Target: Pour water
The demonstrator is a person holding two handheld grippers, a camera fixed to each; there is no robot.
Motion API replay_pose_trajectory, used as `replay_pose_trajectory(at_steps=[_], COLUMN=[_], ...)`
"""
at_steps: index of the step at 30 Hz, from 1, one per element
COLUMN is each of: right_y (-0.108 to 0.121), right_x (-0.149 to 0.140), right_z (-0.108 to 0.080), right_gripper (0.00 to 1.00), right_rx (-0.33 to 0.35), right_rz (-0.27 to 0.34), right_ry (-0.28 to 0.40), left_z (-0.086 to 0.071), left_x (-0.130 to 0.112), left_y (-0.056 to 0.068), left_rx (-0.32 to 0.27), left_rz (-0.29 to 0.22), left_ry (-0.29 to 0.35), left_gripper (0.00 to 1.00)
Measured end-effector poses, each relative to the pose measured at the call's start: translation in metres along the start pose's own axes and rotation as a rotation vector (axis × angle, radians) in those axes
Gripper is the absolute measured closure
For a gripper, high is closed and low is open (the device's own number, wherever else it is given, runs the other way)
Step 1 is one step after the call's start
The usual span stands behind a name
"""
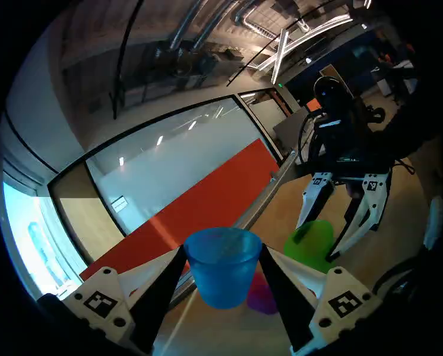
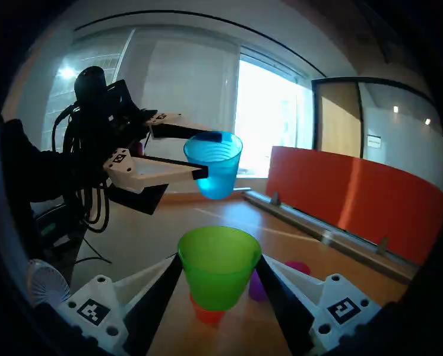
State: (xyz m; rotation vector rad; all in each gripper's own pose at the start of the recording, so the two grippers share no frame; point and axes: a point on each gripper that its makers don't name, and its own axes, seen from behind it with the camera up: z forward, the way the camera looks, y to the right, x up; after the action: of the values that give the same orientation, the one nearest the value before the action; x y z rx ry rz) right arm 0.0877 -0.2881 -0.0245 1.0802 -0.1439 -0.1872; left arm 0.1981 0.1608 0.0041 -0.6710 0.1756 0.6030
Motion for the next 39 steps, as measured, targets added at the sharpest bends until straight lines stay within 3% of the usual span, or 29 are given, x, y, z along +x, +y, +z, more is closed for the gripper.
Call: replay_pose_trajectory(at_steps=[18,39], right_y=[-0.005,-0.004], right_x=[0.0,0.003], right_z=[0.019,0.019], right_gripper=[0.08,0.09], right_rx=[0.035,0.037], right_rz=[0.018,0.016], right_ry=[0.016,0.029], left_z=[0.011,0.024], left_x=[0.015,0.022], left_y=[0.005,0.007], left_rx=[0.001,0.015], left_rz=[0.138,0.306], left_ry=[0.011,0.02], left_gripper=[0.12,0.13])
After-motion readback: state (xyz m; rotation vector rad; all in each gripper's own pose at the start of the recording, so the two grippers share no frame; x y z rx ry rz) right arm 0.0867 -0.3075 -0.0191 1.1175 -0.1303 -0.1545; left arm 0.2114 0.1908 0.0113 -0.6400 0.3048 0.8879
